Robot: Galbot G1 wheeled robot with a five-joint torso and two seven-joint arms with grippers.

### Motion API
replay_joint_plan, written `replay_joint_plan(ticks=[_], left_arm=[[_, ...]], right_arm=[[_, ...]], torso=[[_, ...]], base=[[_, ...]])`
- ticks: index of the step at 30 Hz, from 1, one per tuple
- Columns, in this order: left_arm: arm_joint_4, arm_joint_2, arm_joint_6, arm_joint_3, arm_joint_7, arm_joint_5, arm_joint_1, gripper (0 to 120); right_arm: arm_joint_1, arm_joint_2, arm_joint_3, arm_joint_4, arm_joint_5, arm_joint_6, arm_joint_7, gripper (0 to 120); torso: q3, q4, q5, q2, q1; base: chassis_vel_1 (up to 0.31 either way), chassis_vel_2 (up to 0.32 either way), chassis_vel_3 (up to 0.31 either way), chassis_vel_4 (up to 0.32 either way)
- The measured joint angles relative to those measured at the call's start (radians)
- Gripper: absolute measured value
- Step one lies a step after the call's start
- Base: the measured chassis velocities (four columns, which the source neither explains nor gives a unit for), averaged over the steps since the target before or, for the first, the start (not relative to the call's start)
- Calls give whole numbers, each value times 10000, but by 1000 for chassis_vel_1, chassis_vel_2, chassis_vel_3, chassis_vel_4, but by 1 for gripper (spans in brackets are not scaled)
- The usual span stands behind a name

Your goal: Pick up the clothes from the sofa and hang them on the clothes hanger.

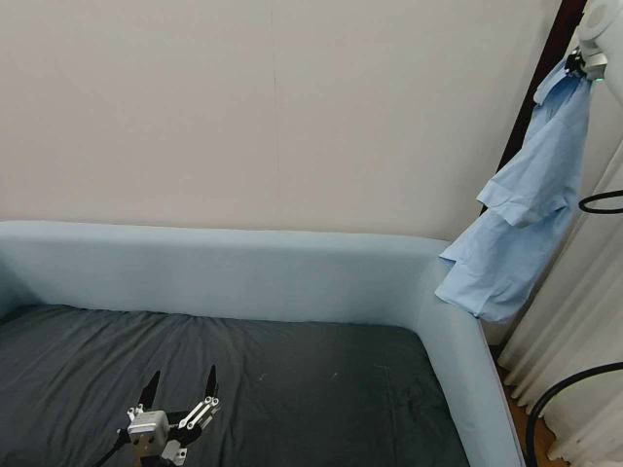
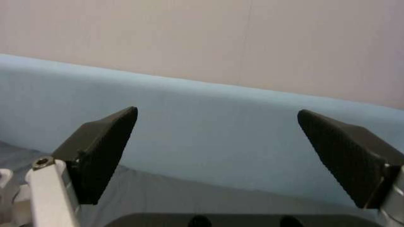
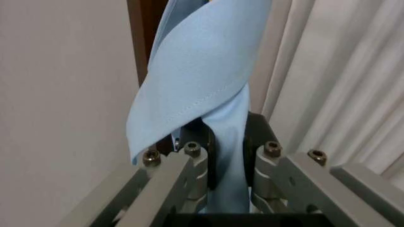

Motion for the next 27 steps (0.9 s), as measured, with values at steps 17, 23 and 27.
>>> replay_joint_plan(ticks=[17,23,27], left_arm=[[79,45,-169,-347,20,-433,78,100],[73,26,-159,-282,29,-413,69,100],[78,-6,-169,-267,32,-395,107,100]], right_arm=[[-47,877,466,-1479,-1950,2,-1352,8],[-253,751,441,-1030,-1700,2,-1219,8],[-267,662,359,-639,-1566,-3,-1348,16]], torso=[[0,4,-4,0,0],[0,1,-1,0,0],[0,5,0,0,0]], base=[[0,0,0,0],[0,0,0,0],[0,0,0,0]])
